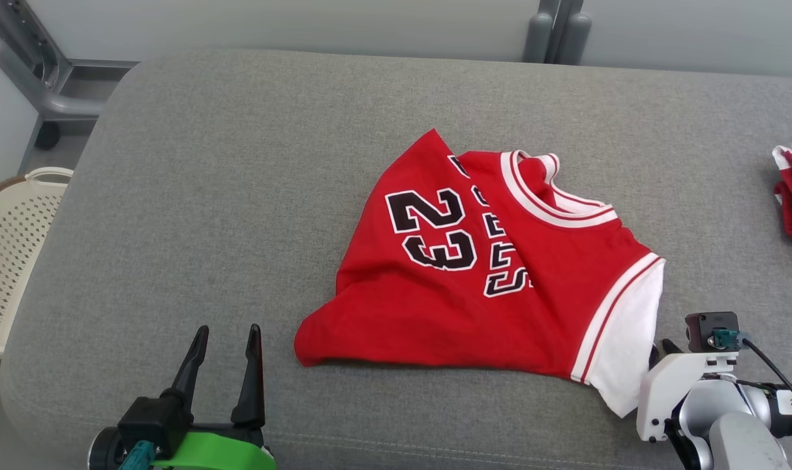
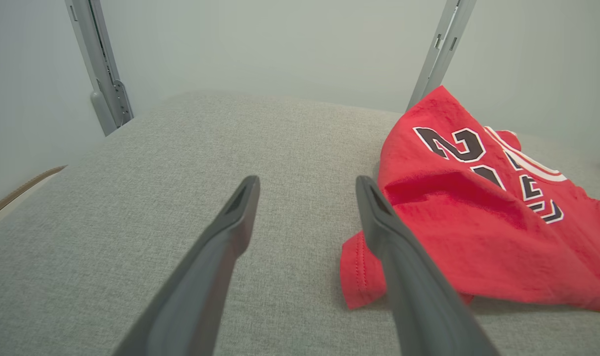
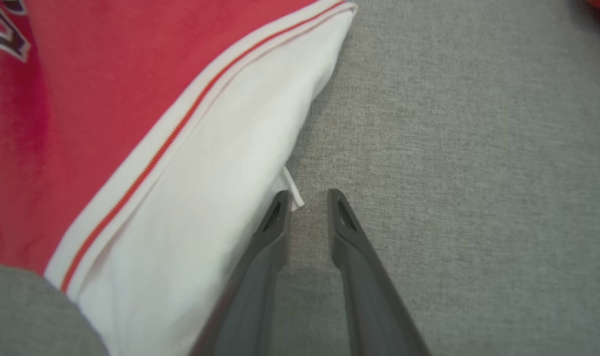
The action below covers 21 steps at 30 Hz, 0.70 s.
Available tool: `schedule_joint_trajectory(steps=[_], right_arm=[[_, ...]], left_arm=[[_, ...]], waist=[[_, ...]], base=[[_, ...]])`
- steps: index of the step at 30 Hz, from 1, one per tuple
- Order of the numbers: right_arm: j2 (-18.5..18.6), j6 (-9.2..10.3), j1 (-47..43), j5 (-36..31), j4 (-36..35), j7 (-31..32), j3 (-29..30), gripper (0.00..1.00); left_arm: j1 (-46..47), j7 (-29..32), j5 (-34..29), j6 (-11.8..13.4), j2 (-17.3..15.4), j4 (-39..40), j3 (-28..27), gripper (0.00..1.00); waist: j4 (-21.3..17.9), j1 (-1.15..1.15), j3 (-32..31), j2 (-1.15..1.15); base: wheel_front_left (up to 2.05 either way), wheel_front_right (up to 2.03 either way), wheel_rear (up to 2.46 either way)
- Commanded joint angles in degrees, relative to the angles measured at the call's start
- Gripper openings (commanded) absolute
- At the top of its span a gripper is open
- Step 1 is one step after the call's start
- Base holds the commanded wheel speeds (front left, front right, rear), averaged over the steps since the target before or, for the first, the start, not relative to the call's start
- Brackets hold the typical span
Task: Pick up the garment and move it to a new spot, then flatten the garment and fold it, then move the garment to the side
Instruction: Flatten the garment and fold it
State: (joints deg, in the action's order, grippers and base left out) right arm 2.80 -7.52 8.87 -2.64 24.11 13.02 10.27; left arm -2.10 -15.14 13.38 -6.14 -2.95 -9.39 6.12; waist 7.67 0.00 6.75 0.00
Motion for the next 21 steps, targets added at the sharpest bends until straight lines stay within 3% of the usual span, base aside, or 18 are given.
schedule_joint_trajectory(steps=[1,3,12,21], right_arm=[[0.2,0.07,0.8,0.0,0.9,0.1,0.1,0.25],[0.2,0.08,1.1,0.2,2.0,0.2,0.4,0.01],[0.2,0.09,2.4,-0.6,3.4,-2.9,3.1,0.0],[0.2,0.09,-0.9,-1.7,-0.3,-3.9,13.6,0.0]], left_arm=[[0.8,0.0,-0.3,-0.3,0.0,0.0,0.0,1.0],[0.9,0.0,-0.2,-0.3,0.0,0.0,0.0,1.0],[0.7,0.0,-0.1,0.0,0.0,-0.2,0.0,1.0],[-0.8,0.0,0.1,0.2,0.0,-0.5,0.4,1.0]], waist=[[0.3,0.0,0.2,0.0],[0.4,0.0,0.3,0.0],[0.3,0.0,0.1,0.0],[-1.1,0.0,-1.5,0.0]], base=[[0.0,0.0,0.0],[0.0,0.0,0.0],[0.0,0.0,0.0],[0.0,0.0,0.0]])
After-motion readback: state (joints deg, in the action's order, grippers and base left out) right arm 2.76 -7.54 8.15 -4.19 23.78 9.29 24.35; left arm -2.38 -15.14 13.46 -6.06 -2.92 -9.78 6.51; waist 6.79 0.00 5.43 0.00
